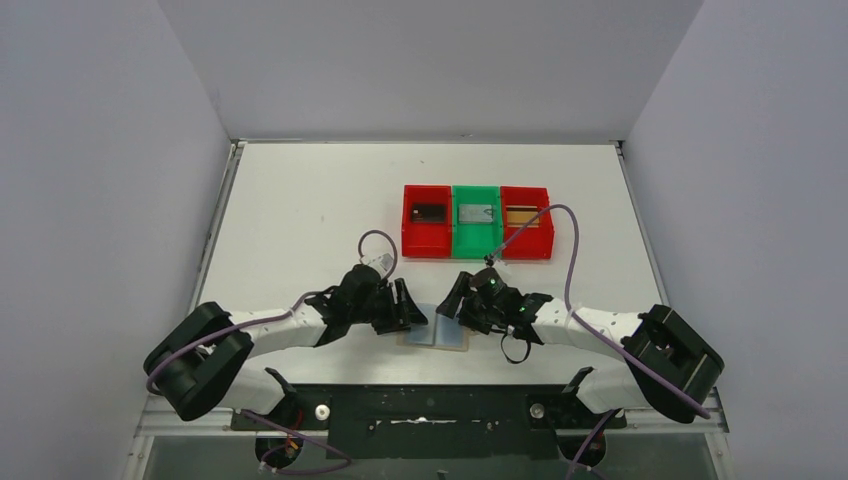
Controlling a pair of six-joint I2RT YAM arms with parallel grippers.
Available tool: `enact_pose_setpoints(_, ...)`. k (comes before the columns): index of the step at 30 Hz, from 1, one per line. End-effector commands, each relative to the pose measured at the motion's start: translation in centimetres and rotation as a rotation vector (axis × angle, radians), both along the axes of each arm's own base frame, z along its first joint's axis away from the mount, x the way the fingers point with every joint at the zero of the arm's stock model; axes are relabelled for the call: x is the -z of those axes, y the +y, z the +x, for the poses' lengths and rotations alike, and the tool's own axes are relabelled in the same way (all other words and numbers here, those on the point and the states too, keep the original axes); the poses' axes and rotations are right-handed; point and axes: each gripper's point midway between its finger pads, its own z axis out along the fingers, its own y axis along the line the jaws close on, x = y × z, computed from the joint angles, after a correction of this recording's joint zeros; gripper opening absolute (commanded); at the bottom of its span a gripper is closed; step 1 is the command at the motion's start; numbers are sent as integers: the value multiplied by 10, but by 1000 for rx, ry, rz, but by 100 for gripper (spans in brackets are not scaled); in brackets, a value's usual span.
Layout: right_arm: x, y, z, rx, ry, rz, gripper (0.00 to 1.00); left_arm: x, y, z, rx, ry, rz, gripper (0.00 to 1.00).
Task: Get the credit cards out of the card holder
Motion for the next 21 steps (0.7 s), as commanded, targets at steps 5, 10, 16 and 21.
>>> enact_pose_setpoints(5, 6, -4, 3, 16, -3, -18, 63, -27, -25, 5, 67, -72, -85, 55)
enact_pose_setpoints(10, 8, -3, 2, 13, 4, -18, 63, -35, -32, 6, 73, -85, -129, 54)
enact_pose_setpoints(16, 7, -2, 3, 11, 6, -18, 63, -32, -32, 6, 73, -79, -123, 53)
enact_pose_setpoints(21, 6, -3, 3, 12, 2, -17, 63, -30, -34, 5, 79, -70, -130, 53)
